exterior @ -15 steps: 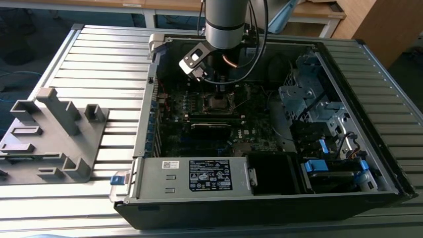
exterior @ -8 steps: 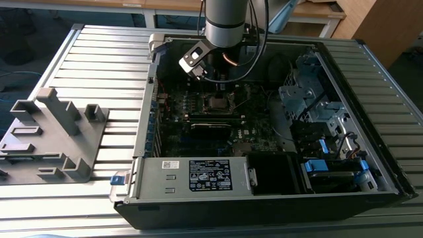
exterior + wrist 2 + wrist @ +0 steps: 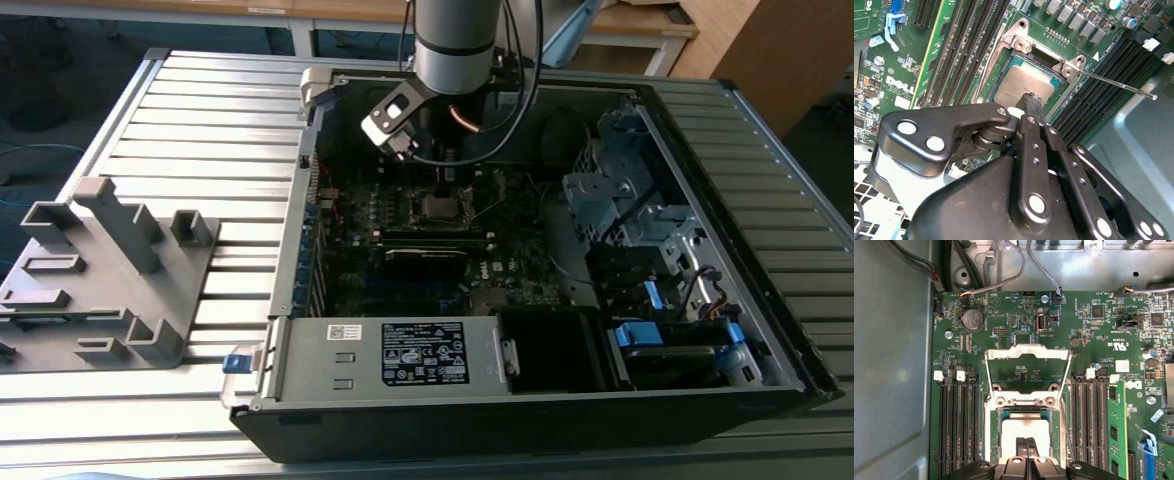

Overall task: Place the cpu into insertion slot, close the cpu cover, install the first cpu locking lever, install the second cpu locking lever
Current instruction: 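Close the cpu cover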

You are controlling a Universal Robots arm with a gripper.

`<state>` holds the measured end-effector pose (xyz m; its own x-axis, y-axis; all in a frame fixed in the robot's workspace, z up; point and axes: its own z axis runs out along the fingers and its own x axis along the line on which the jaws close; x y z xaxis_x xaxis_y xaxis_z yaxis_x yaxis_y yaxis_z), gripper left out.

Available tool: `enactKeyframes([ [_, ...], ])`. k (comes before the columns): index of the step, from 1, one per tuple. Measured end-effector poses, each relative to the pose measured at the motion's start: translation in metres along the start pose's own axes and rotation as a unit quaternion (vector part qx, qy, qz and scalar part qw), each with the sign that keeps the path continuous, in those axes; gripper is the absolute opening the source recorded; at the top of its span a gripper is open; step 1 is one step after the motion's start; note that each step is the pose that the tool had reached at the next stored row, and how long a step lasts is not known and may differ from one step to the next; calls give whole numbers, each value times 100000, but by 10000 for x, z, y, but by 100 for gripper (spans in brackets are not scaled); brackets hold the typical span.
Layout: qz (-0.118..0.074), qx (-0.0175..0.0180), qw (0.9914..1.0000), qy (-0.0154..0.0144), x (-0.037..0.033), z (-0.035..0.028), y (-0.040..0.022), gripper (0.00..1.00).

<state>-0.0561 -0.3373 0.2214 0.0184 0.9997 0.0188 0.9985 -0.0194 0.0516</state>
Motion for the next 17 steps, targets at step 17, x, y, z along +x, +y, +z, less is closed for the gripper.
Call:
enactKeyframes([
  [17, 2, -13, 100000, 18, 1, -51, 3, 11],
])
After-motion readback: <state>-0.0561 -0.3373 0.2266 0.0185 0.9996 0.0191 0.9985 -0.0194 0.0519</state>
